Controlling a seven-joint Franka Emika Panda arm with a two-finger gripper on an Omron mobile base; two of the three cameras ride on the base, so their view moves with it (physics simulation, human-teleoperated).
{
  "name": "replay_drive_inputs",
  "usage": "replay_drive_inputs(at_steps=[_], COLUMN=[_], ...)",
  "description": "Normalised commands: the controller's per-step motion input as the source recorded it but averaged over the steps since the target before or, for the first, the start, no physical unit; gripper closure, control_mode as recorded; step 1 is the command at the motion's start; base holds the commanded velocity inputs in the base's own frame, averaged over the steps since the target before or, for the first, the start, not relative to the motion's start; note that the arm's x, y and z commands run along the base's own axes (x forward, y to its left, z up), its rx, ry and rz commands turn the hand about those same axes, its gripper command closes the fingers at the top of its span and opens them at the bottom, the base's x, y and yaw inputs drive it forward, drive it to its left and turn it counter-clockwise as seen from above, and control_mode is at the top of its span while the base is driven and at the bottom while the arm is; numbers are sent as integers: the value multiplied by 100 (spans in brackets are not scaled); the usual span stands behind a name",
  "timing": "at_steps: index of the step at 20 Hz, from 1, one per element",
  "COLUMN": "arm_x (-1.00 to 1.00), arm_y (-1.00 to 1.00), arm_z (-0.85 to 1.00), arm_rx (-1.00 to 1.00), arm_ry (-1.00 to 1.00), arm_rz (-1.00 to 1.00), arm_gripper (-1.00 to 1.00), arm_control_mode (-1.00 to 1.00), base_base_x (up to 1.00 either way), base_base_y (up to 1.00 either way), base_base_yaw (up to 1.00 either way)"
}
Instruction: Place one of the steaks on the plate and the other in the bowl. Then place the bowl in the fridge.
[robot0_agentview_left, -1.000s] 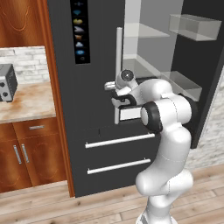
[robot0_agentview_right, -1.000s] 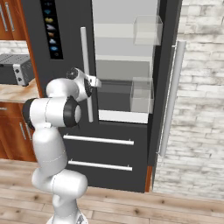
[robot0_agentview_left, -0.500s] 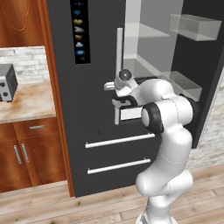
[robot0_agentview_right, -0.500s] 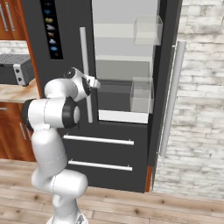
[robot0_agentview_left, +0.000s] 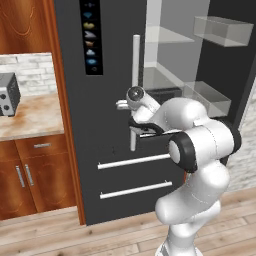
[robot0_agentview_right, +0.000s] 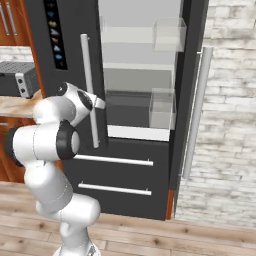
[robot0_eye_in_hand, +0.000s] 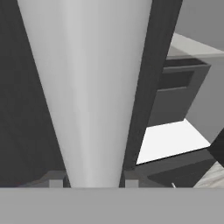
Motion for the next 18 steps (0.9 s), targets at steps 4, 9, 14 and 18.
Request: replay_drive_inputs(at_steps=[4, 9, 14, 18], arm_x=[-82, -75, -45, -21], arm_y=[0, 5, 4, 6], arm_z=[30, 18, 0, 0], arm_rx=[0, 0, 0, 0], arm_ry=[0, 0, 0, 0], arm_rz=[-13, -15, -12, -9], arm_gripper=[100, 100, 100, -100], arm_control_mode=[-100, -100, -100, -100], base_base_x=[0, 0, 0, 0], base_base_y=[0, 0, 0, 0], base_base_yaw=[0, 0, 0, 0])
